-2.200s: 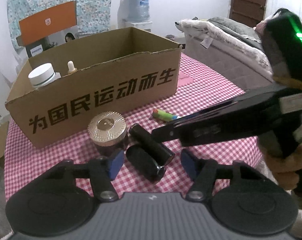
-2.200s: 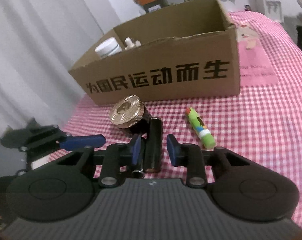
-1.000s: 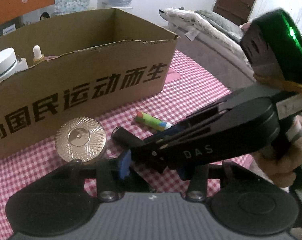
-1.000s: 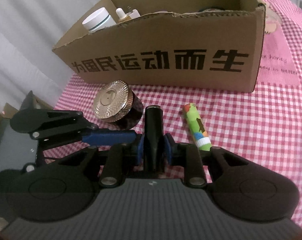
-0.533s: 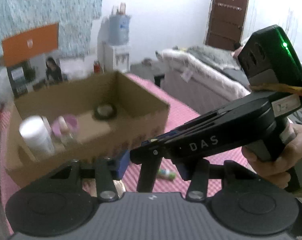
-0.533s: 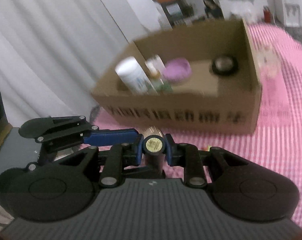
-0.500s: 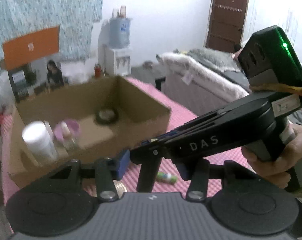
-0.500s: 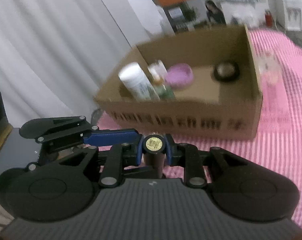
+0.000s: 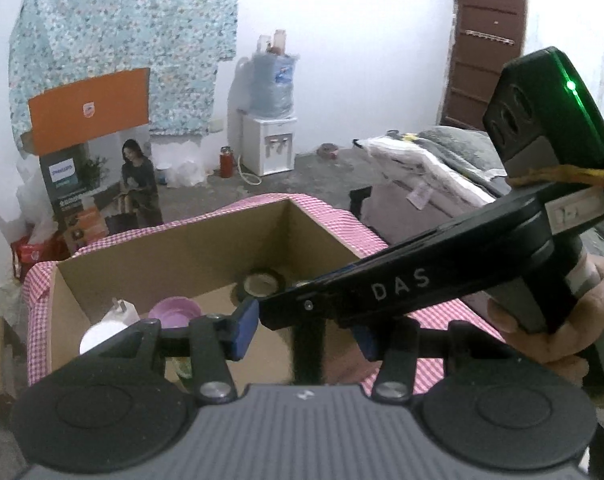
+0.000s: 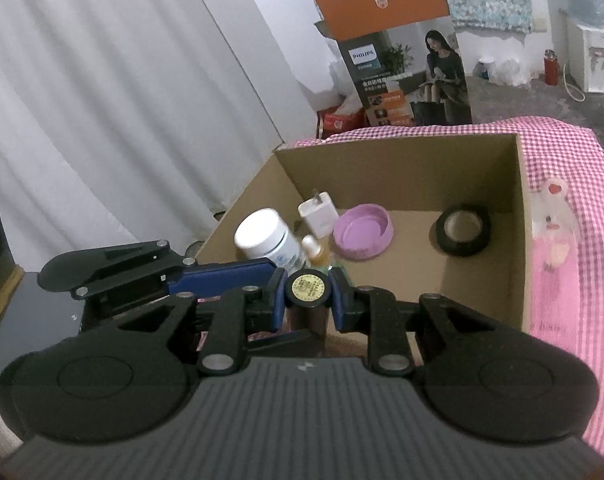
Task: Organize rigid objects
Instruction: 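Carry the black cylinder into the box and stand it upright, release, then grasp the green-yellow glue stick with the right tool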
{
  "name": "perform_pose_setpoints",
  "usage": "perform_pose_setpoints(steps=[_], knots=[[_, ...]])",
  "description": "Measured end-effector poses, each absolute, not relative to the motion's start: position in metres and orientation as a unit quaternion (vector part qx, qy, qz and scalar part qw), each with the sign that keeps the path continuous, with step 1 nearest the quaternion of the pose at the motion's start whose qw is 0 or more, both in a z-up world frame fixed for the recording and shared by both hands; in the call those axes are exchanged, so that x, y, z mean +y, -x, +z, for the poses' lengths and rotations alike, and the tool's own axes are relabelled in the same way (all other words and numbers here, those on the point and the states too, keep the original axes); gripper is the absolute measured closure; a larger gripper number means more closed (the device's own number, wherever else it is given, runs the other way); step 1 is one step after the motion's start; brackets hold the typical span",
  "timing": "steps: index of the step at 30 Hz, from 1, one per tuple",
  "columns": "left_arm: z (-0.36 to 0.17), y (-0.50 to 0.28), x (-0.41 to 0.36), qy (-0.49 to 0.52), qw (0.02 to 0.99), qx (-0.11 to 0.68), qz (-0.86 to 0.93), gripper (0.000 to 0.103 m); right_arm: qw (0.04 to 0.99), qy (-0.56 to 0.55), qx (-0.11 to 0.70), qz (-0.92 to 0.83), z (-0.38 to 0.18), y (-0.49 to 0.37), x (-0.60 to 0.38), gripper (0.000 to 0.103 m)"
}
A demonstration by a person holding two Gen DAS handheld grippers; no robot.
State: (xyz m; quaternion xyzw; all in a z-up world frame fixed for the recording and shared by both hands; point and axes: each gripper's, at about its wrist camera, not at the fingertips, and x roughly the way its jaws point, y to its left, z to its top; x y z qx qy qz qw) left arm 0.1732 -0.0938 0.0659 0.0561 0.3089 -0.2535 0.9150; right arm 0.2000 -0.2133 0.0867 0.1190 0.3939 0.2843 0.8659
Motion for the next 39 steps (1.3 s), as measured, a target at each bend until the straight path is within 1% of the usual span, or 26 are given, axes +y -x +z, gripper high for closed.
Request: perform_pose_setpoints(steps=[6,10,16,19,20,21,27,30,33,36,37,39], knots=[[0.058,-0.217,-0.09,-0.026,0.906,0.341,-0.248,0.053,0.841,-0.132,0.442,0.283,0.072,-0.265,-0.211,0.082],[0.055,-0.224,-0.085,-0.022,0.906,0.344,-0.246,0.053,0.824,-0.127,0.477,0.28,0.054,-0.299,-0.206,0.082],[0.052,-0.22,-0.076,-0.016,0.905,0.349,-0.243,0.052,0.811,-0.067,0.521,0.256,0.021,-0.338,-0.189,0.082],[0.054,-0.214,-0.072,-0.013,0.906,0.345,-0.245,0.052,0.81,-0.045,0.532,0.243,0.012,-0.356,-0.182,0.085],[0.054,-0.214,-0.07,-0.012,0.906,0.344,-0.246,0.052,0.809,-0.043,0.534,0.242,0.009,-0.361,-0.181,0.09],[0.055,-0.211,-0.069,-0.011,0.906,0.342,-0.247,0.052,0.808,-0.041,0.536,0.24,0.008,-0.367,-0.179,0.09],[0.054,-0.202,-0.062,-0.009,0.91,0.333,-0.247,0.05,0.817,-0.027,0.532,0.22,0.003,-0.394,-0.168,0.09],[0.053,-0.195,-0.06,-0.01,0.911,0.333,-0.243,0.05,0.821,-0.045,0.525,0.219,0.005,-0.399,-0.171,0.088],[0.053,-0.184,-0.059,-0.008,0.911,0.33,-0.247,0.049,0.827,-0.064,0.512,0.224,0.013,-0.393,-0.179,0.088],[0.055,-0.175,-0.057,-0.01,0.912,0.324,-0.25,0.046,0.835,-0.072,0.494,0.231,0.03,-0.375,-0.188,0.088],[0.056,-0.173,-0.056,-0.011,0.913,0.323,-0.25,0.046,0.838,-0.076,0.487,0.233,0.036,-0.368,-0.191,0.087],[0.057,-0.166,-0.055,-0.012,0.914,0.32,-0.251,0.044,0.844,-0.086,0.474,0.236,0.049,-0.352,-0.198,0.08]])
